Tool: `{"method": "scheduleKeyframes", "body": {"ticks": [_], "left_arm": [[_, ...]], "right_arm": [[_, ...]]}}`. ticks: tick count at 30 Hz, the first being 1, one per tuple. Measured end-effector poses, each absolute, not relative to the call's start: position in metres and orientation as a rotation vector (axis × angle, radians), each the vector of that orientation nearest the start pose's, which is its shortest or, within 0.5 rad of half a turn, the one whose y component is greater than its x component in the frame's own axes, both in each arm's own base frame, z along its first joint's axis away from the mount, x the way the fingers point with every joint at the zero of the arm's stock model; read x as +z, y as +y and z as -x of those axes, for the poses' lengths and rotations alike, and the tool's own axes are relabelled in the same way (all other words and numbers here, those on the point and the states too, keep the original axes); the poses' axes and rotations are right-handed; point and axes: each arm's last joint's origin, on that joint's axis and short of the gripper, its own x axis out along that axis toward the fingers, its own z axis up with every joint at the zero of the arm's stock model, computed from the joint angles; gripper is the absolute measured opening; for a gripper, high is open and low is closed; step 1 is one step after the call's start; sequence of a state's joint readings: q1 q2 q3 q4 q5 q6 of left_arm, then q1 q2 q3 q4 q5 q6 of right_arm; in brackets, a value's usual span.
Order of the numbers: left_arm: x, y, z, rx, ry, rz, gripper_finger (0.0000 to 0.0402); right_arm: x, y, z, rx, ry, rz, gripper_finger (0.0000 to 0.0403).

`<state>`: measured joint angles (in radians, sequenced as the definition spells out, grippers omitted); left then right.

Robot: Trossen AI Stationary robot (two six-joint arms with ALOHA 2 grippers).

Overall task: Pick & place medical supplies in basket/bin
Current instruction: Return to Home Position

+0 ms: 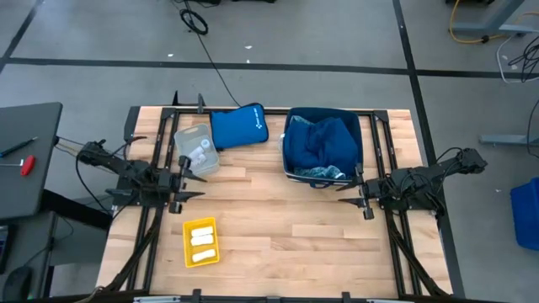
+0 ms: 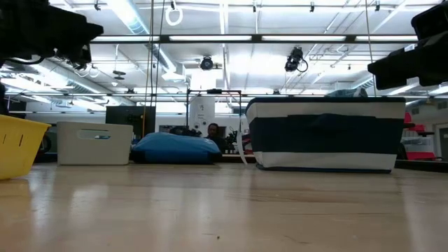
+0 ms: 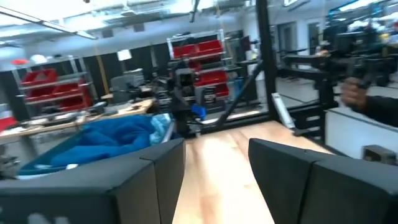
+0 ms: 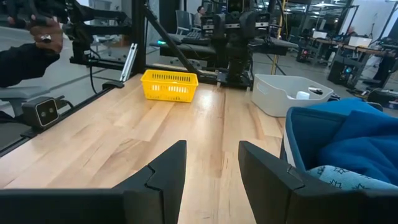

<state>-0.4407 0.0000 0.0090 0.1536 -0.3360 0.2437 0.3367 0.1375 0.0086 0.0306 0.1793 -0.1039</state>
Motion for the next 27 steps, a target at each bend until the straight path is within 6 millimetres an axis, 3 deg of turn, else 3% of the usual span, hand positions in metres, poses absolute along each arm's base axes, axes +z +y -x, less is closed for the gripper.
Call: {"method": "scheduleKeyframes", "body": {"ticks": [9, 27], "left_arm": [[0.178, -0.02, -0.093, 0.041, -0.118, -0.193, 0.0181], [0.176, -0.011, -0.095, 0.097, -0.096, -0.135, 0.0181]], "right_arm": [[0.158, 0.03, -0.101, 0.16, 0.088, 0.108, 0.0156], [0.16, 0.027, -0.101, 0.078, 0.079, 0.119, 0.0156]]}}
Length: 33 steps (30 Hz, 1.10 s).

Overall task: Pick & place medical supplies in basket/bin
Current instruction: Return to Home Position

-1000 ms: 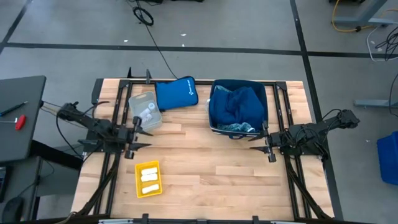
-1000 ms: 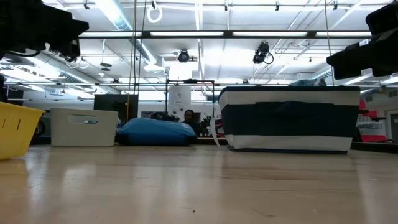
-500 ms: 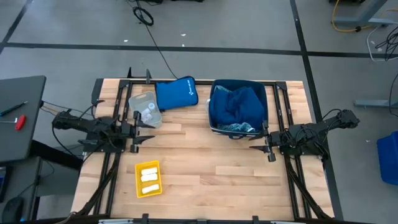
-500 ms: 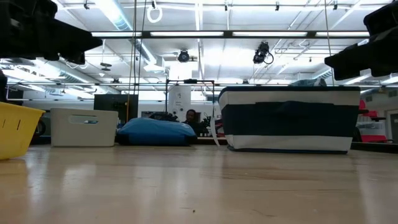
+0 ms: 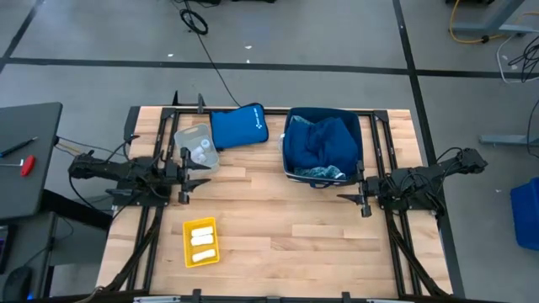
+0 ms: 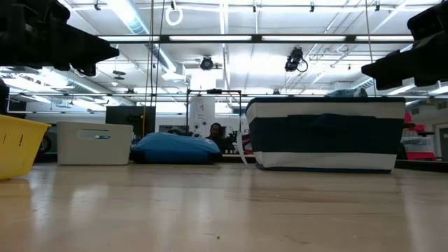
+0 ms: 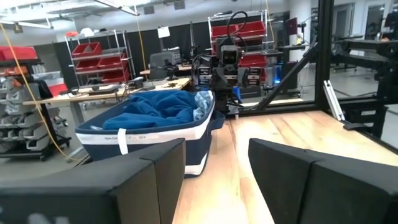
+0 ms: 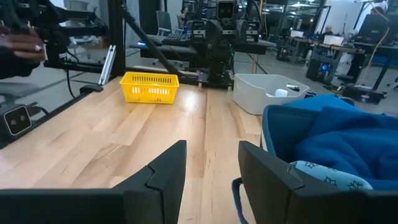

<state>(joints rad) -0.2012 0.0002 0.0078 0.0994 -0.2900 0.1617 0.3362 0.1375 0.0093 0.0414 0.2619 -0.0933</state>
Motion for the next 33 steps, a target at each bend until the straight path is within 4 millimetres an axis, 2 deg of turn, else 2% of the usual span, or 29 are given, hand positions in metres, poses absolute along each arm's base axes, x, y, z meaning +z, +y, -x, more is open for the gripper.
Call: {"method": "scheduleKeyframes", "body": {"ticks": [33], "left_arm": [[0.1754, -0.0111, -0.0953, 0.093, -0.097, -0.101, 0.0182]], "right_arm": [[0.1596, 0.0274, -0.1011, 0.079, 0.078, 0.15, 0.0156]]}}
